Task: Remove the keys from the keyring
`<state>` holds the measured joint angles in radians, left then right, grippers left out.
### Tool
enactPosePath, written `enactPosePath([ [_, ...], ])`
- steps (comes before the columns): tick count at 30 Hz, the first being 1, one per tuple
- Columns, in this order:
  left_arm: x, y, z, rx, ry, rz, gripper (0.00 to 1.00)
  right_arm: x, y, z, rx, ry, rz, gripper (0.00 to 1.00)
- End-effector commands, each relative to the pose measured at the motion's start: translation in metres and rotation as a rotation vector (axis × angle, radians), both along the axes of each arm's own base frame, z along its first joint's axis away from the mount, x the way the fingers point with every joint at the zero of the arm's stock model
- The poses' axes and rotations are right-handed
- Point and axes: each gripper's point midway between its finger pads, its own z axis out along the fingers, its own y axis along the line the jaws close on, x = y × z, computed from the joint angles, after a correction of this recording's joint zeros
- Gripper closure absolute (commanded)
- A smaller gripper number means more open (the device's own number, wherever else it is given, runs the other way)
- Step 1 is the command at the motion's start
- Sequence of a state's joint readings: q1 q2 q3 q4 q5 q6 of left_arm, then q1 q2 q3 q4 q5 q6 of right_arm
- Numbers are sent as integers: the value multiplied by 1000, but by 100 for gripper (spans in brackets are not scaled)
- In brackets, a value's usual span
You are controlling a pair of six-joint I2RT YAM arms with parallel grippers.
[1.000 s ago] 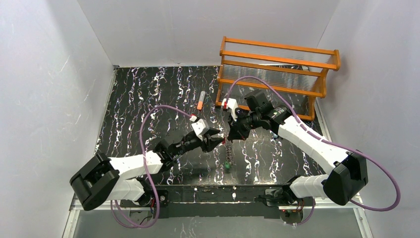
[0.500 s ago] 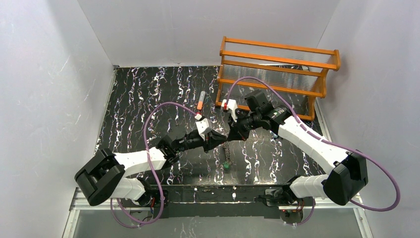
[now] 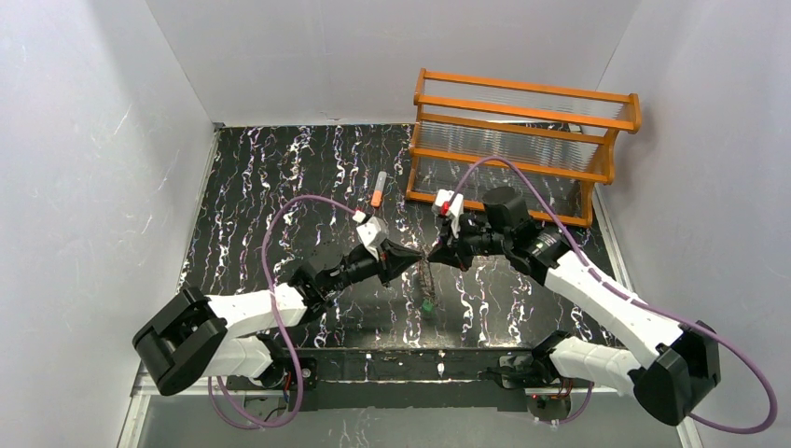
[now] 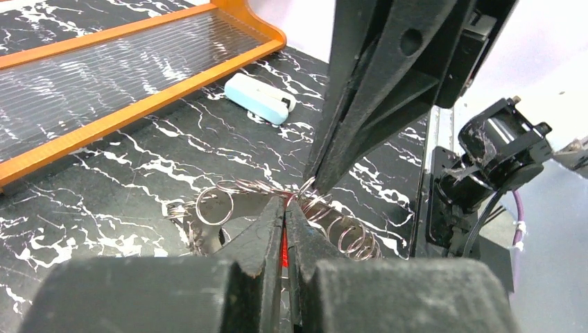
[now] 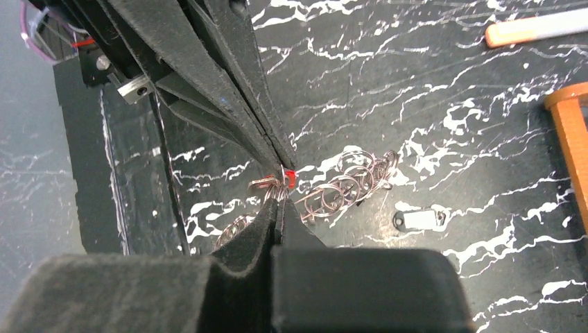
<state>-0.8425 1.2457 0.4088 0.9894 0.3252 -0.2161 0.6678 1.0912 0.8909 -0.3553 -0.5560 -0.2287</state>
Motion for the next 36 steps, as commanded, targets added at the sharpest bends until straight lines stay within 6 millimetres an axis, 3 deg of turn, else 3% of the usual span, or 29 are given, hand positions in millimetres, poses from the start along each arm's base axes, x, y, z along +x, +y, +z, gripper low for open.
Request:
enactPosePath([
  [1, 15, 17, -9, -12, 76, 132, 100, 12, 7, 42, 190, -117, -55, 99],
  [8, -8, -3, -12, -74, 218, -17, 100, 8, 18, 67, 415, -206, -35, 99],
  [17, -7, 4, -14, -137, 329, 44, 97, 3, 21, 84, 578, -268, -21, 99],
  [22, -19, -7, -5, -211, 365, -29, 86, 1, 22, 88, 662, -287, -18, 99],
  [28, -34, -17, 23, -295, 282, -102, 70, 0, 28, 83, 689, -269, 7, 99],
  [32, -26, 4, 28, -292, 176, -1, 59, -1, 23, 79, 675, -270, -12, 99],
  [36, -18, 21, 13, -180, 86, 90, 52, -2, 17, 74, 660, -268, -38, 99],
])
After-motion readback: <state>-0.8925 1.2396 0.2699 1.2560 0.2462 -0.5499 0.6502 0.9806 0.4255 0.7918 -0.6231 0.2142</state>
